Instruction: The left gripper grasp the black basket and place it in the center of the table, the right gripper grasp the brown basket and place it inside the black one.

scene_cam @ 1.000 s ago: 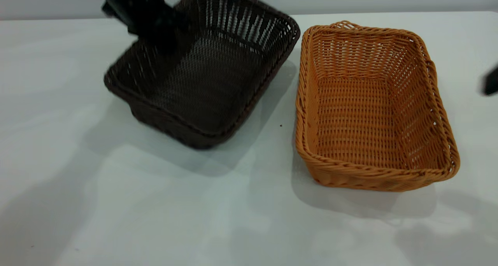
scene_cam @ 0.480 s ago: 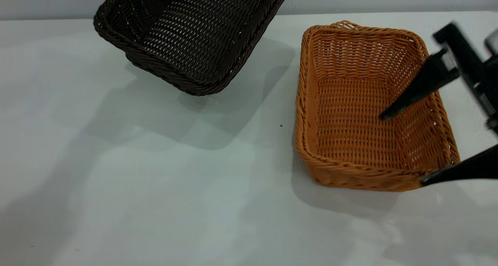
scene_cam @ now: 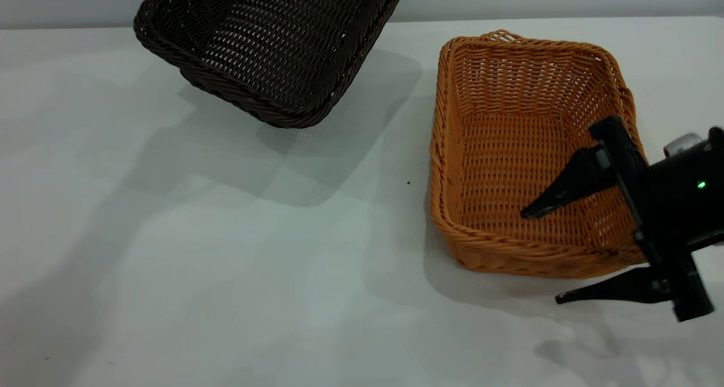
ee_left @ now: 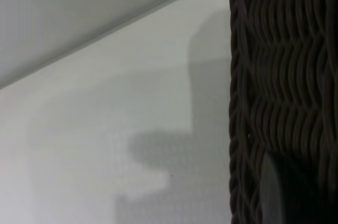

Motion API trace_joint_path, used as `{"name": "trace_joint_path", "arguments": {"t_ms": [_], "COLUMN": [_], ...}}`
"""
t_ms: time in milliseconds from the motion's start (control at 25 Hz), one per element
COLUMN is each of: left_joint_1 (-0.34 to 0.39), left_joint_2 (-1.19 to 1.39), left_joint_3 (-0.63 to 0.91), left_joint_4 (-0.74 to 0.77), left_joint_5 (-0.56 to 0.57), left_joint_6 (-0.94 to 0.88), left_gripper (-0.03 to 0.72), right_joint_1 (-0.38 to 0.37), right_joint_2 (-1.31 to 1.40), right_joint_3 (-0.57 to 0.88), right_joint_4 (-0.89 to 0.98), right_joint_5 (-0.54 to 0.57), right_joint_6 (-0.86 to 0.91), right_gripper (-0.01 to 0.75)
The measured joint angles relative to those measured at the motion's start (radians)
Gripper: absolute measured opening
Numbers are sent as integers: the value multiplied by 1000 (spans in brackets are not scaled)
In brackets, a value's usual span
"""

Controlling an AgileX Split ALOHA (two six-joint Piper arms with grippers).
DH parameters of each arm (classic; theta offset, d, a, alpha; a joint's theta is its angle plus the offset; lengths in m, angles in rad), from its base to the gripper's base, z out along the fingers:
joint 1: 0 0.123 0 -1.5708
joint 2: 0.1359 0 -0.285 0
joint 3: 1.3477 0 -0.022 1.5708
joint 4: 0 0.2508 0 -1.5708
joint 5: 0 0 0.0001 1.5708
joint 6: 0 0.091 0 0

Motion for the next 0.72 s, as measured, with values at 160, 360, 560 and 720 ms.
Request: {"name": "trace_joint_path", "arguments": {"t_ms": [160,360,560,720], "left_joint_1": [6,12,12,12], "left_joint_2": [0,0,0,0], "left_joint_3": [0,0,0,0], "left_joint_4": [0,0,1,5], "left_joint_5": [-4,-7,-10,-13], "left_joint_6": [9,50,195,366], "left_gripper": [76,76,76,76], "right_joint_1": [0,0,-20,-133], "right_joint_2": [56,99,102,103], "right_joint_3": [-31,-69,-127,-173], "right_joint_4": [36,47,39,14], "right_joint_5": [-5,-17,-26,-6], "right_joint_6": [-83,-168,-285,-351], "right_gripper": [552,280,69,67]}}
